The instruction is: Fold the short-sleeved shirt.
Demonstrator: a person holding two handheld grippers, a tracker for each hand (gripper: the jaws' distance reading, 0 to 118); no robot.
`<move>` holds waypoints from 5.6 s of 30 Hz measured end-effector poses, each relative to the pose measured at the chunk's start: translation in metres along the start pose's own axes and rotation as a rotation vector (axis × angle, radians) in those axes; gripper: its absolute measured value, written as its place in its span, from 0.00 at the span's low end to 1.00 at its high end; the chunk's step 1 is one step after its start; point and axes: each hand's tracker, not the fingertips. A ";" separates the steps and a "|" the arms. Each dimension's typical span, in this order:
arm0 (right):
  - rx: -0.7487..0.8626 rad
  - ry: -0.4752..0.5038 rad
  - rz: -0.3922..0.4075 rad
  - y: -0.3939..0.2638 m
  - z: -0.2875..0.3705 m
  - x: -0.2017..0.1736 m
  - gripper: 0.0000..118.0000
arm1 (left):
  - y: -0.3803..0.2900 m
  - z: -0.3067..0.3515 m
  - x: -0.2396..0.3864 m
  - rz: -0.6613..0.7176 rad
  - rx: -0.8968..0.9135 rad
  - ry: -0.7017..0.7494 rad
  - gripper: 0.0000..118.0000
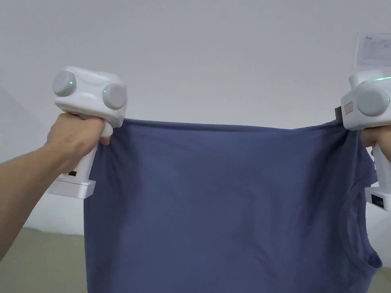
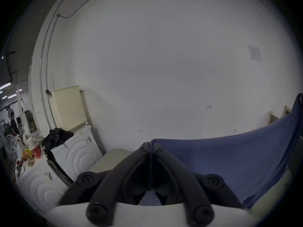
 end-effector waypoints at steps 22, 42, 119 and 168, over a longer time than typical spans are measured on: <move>-0.344 0.116 -0.043 -0.333 -0.029 -0.050 0.03 | -0.299 -0.085 0.060 -0.044 -0.350 -0.106 0.01; -0.457 0.243 -0.067 -0.414 0.278 0.039 0.03 | -0.406 0.192 -0.038 -0.056 -0.439 -0.241 0.01; -0.841 0.306 -0.135 -0.544 0.428 0.065 0.40 | -0.559 0.346 -0.084 0.119 -0.768 -0.327 0.01; -0.681 0.245 -0.103 -0.490 0.297 0.054 0.00 | -0.506 0.206 -0.051 0.129 -0.756 -0.338 0.07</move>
